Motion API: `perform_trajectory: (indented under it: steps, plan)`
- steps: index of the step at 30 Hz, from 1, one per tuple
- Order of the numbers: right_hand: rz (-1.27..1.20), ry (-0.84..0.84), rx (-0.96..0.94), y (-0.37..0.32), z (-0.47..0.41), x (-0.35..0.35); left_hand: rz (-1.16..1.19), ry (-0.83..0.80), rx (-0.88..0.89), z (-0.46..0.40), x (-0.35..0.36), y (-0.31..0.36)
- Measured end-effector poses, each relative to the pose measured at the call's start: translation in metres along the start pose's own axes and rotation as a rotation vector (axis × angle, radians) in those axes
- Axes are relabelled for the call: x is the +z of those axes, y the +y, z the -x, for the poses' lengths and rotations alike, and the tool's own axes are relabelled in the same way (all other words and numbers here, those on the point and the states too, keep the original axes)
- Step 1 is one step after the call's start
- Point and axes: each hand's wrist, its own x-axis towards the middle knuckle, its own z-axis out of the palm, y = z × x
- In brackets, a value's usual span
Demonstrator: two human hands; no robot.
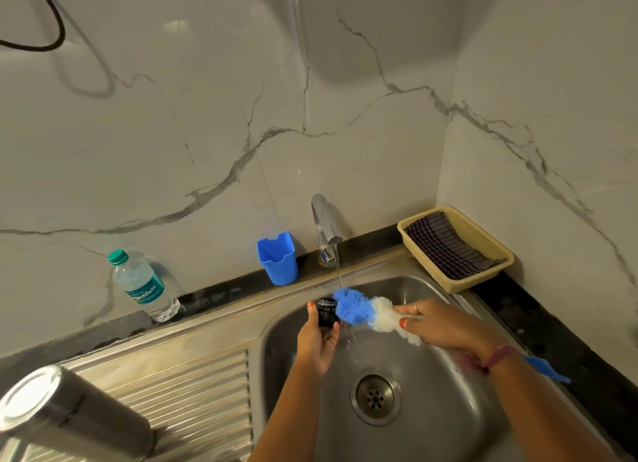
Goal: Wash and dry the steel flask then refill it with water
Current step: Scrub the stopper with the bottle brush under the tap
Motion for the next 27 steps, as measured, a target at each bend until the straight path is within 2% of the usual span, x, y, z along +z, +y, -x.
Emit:
perform_trajectory:
  steps: [10,15,21,27]
  plan:
    - [0.080,0.079,0.018,-0.003,-0.011,0.020,-0.056,-0.071,-0.004,0.008,-0.001,-0.012]
    - [0.049,0.068,0.004,0.004,-0.009,0.016,0.036,-0.061,-0.036,0.005,-0.004,-0.008]
    - [-0.020,0.060,-0.001,0.011,-0.020,0.012,0.048,-0.125,-0.106,0.000,-0.004,-0.015]
    - [-0.064,0.029,-0.002,0.023,-0.018,0.011,0.085,-0.078,-0.064,-0.002,-0.007,-0.006]
